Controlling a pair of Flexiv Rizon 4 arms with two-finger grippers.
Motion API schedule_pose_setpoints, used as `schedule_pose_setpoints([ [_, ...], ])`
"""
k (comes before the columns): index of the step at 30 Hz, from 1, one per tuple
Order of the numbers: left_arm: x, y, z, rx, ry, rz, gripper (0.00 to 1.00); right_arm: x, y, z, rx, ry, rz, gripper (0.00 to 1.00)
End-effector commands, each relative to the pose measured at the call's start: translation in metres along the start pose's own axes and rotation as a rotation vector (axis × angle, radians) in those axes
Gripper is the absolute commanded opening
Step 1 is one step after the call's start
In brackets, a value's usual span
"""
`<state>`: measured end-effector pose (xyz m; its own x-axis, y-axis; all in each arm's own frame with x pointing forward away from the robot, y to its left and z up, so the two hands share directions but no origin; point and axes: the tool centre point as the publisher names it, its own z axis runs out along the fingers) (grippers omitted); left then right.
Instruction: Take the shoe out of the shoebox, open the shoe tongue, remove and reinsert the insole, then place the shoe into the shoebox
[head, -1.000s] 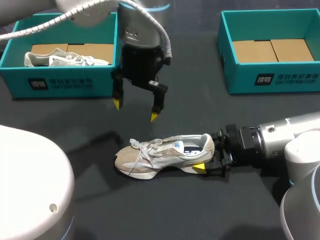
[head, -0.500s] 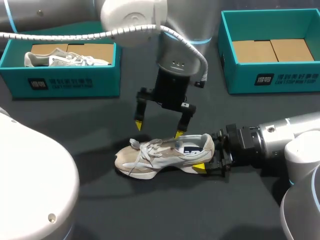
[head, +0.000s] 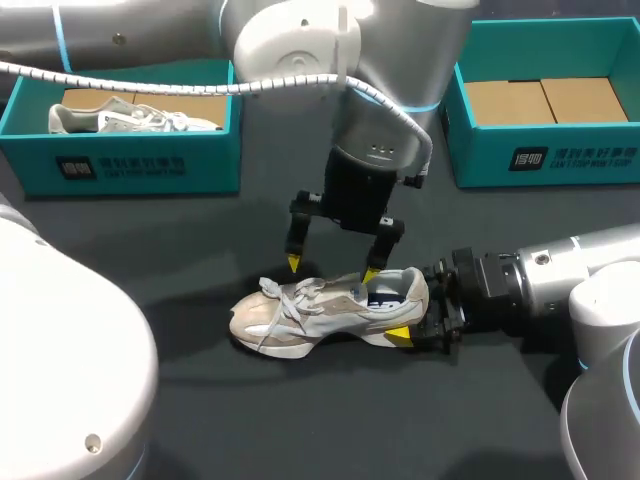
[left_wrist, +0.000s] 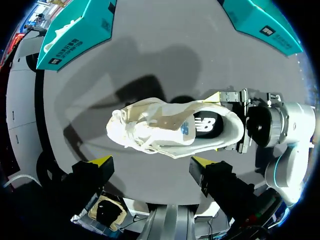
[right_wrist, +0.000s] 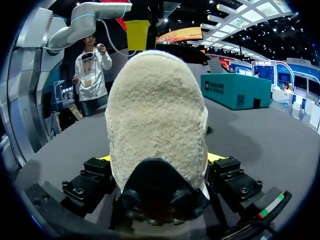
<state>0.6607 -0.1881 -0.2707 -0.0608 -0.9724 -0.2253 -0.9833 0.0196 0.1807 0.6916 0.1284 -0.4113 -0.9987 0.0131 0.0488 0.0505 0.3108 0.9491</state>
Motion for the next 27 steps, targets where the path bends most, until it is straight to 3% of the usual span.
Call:
schedule_pose_setpoints([
  [1,0.007,-0.002,0.0,-0.004,-0.015,0.0,1.0,0.001,0.001,0.0,0.003,-0.001,0.0,0.0],
  [27,0.043,-0.018,0.037,-0.064,-0.133,-0.079,0.99,0.001,0.001,0.0,0.003,-0.001,0.0,0.0],
])
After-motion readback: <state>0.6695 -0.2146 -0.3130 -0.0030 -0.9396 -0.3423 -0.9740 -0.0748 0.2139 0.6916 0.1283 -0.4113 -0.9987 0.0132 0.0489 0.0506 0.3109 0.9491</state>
